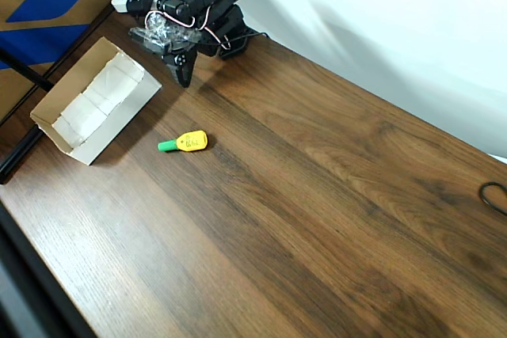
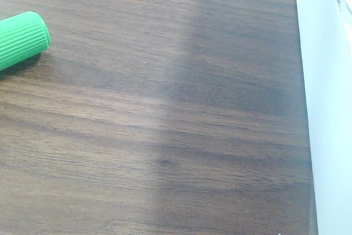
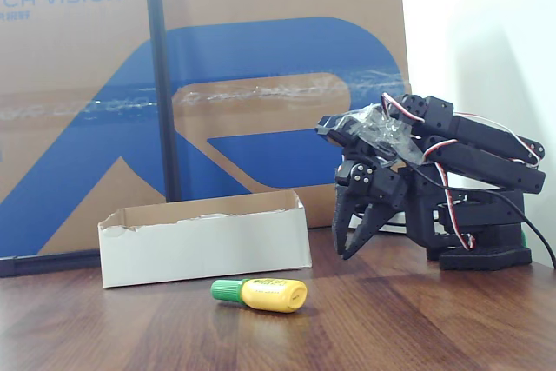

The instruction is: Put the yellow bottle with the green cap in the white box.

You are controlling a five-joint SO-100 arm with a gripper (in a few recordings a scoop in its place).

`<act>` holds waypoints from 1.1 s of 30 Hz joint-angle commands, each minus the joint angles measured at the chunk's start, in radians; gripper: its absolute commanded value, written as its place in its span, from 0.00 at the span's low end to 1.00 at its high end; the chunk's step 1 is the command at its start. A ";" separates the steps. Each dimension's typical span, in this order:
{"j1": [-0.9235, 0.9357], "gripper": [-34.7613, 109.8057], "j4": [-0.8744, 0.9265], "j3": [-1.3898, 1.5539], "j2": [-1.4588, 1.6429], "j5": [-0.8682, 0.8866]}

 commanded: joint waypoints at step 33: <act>-0.107 0.26 -0.081 -0.405 -0.433 0.005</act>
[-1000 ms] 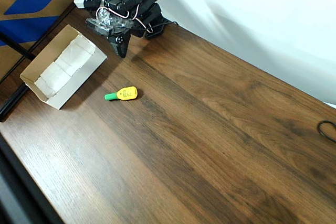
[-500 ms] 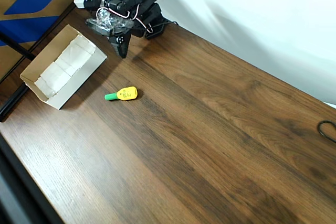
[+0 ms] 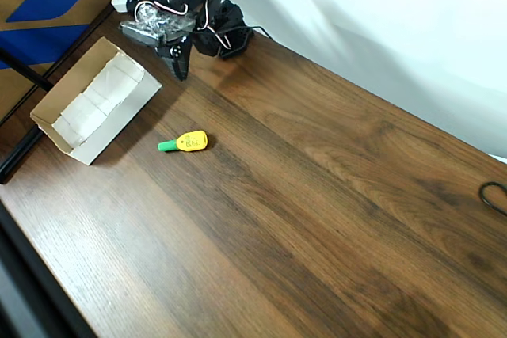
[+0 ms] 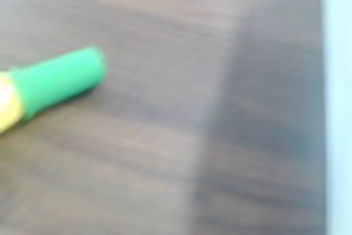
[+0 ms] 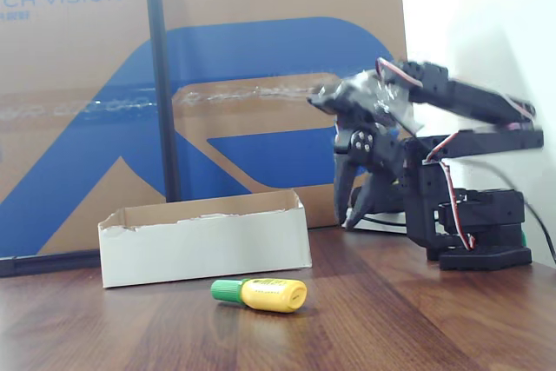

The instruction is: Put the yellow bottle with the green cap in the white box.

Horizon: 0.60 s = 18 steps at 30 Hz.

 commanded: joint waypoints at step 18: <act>-0.247 0.30 -0.443 -0.044 -0.371 -0.054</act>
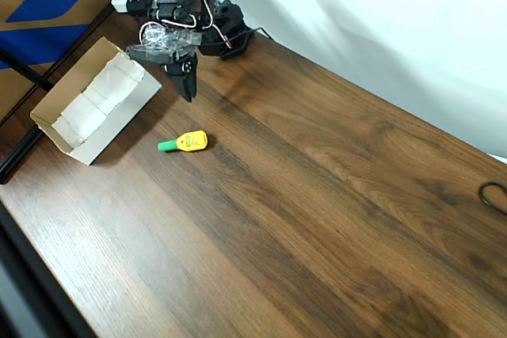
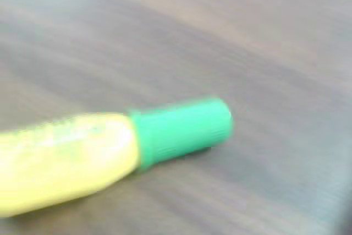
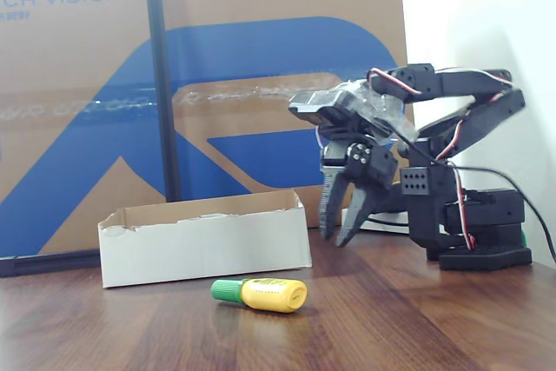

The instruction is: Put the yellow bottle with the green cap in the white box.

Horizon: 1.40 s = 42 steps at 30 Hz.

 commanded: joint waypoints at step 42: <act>-0.054 0.35 0.186 -0.755 -0.899 0.028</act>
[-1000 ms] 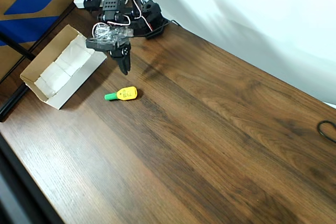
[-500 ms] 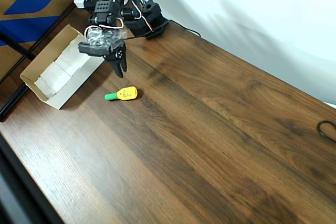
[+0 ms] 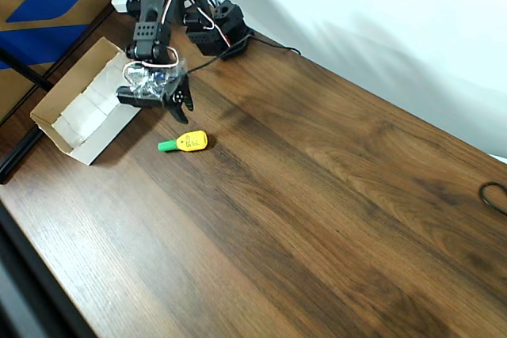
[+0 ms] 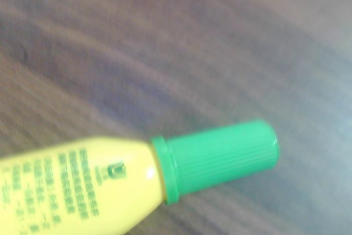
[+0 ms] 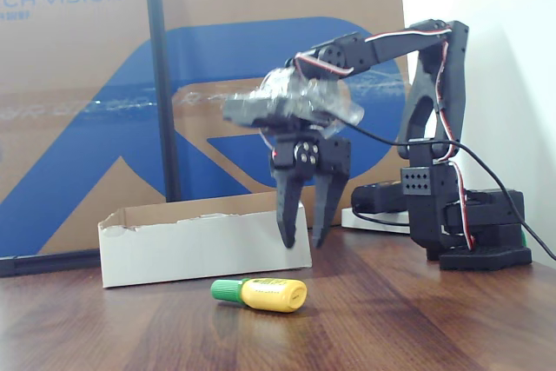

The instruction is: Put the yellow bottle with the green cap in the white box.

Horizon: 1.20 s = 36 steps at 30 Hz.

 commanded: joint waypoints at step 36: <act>0.003 0.44 -0.058 -0.302 -0.313 -0.046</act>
